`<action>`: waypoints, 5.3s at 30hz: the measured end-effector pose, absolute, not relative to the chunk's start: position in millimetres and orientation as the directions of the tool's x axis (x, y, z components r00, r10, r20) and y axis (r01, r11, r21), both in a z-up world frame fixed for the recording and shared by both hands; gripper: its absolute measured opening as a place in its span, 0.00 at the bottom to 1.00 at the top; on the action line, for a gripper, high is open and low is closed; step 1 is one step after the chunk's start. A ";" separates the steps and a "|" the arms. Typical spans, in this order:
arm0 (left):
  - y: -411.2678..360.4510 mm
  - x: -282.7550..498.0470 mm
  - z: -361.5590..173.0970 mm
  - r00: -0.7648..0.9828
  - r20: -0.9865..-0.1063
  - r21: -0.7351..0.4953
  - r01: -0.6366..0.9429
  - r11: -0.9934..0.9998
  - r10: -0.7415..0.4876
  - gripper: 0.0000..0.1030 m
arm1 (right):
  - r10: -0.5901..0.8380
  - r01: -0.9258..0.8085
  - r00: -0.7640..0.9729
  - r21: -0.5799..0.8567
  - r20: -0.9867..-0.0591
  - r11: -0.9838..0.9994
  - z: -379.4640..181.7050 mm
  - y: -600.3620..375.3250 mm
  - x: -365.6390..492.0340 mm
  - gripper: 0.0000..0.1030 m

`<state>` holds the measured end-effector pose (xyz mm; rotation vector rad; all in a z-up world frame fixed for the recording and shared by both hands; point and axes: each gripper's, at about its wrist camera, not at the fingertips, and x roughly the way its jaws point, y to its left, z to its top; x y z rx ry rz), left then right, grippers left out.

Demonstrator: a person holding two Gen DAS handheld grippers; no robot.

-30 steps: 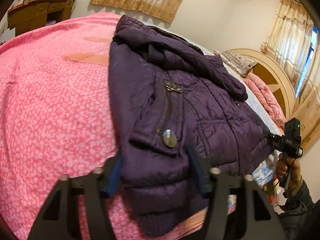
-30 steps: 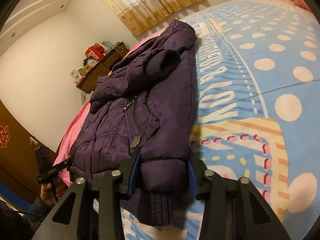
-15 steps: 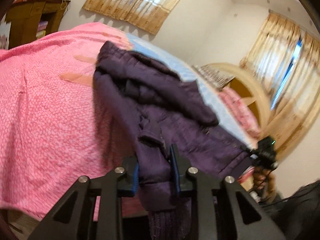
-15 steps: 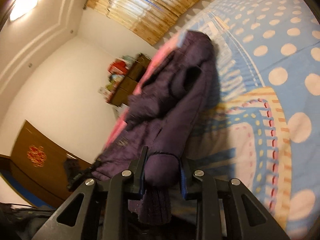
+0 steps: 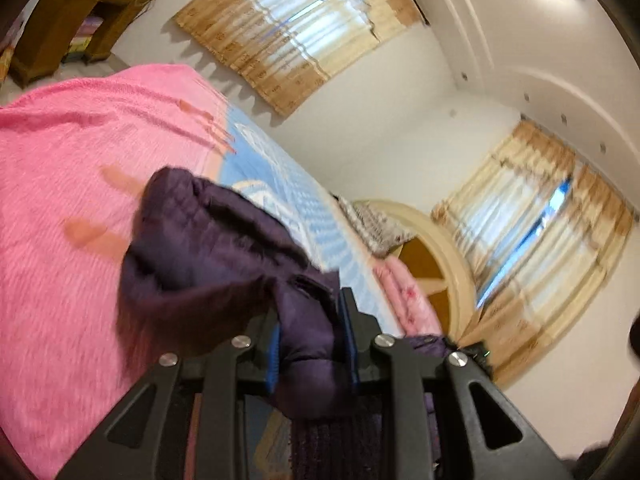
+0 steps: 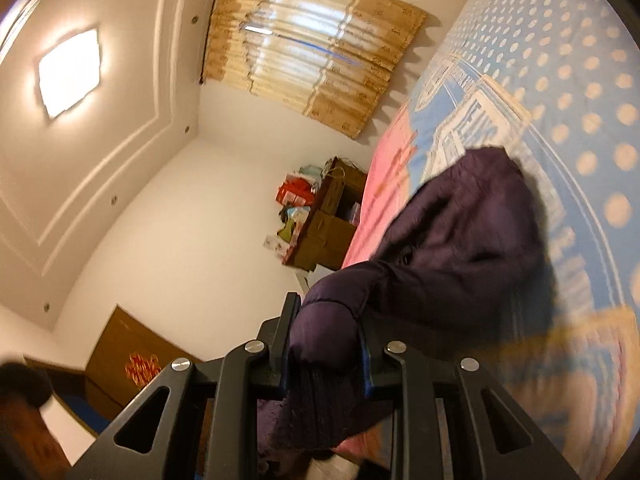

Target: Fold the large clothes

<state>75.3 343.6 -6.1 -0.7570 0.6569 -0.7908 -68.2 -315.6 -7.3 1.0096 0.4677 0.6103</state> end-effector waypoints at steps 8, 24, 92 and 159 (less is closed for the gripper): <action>325.7 198.3 -15.2 0.560 -0.297 -0.843 0.227 0.488 -0.774 0.25 | 0.602 -0.128 0.782 0.905 -0.159 0.405 1.3 -331.7 71.0 0.24; 309.6 287.0 -77.1 0.550 -0.497 -0.813 -0.023 0.582 -0.672 0.64 | 0.512 0.063 0.761 0.831 -0.398 0.553 -95.5 -334.0 213.6 0.28; 192.1 247.3 -5.8 0.753 -0.558 -0.082 0.368 0.926 -0.349 0.10 | 0.011 -0.052 0.848 -0.063 -0.530 0.997 18.8 -197.9 221.8 0.02; 142.0 318.5 -87.6 0.637 -0.770 0.088 0.166 0.982 -0.039 1.00 | -0.042 -0.044 0.703 -0.103 -0.710 0.994 -85.2 -132.5 254.3 0.81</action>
